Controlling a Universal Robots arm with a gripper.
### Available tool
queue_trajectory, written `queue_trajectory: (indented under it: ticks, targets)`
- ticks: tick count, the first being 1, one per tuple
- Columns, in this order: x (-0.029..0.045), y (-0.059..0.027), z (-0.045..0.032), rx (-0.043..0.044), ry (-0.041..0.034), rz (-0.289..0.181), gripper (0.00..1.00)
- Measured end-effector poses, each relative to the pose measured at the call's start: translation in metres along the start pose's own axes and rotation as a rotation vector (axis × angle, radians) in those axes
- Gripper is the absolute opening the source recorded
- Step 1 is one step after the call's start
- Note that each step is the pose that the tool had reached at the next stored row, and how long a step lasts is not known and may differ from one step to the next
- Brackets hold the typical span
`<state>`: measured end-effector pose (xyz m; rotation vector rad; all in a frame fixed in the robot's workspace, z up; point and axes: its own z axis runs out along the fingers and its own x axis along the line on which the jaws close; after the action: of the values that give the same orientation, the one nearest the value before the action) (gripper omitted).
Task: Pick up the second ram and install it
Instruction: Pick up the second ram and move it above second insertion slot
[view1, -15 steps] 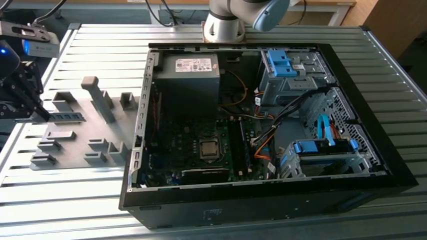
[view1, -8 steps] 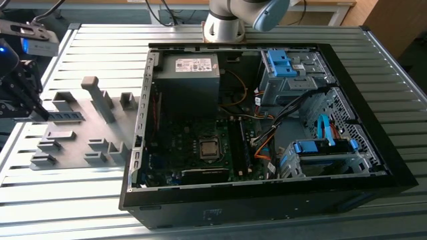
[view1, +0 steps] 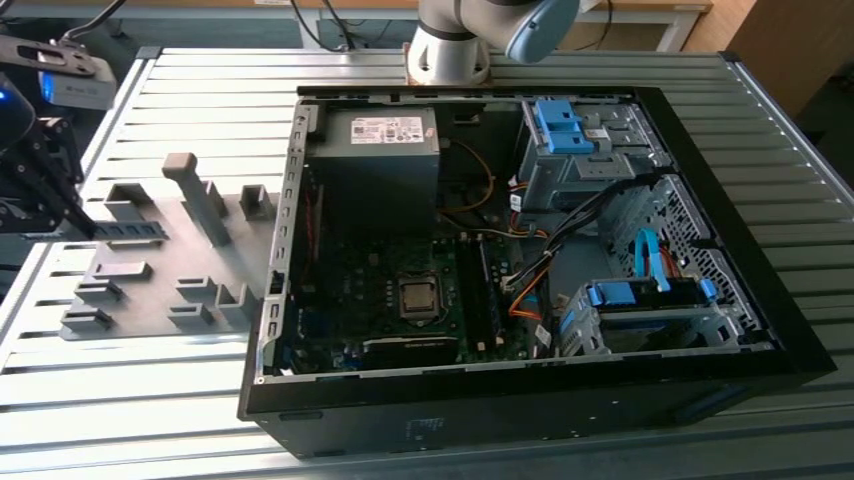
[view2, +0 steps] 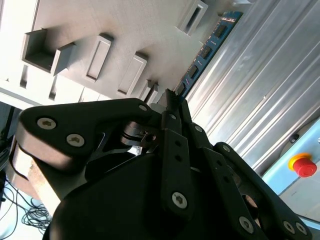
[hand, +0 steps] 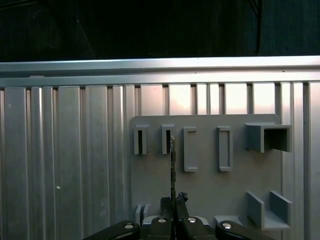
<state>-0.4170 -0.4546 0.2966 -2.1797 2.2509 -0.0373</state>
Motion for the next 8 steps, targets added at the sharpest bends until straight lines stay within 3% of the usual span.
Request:
queue_trajectory:
  ticks: [8]
  targets:
    - [0.0,-0.0001,-0.0044,0.0001,0.0,0.0,0.14]
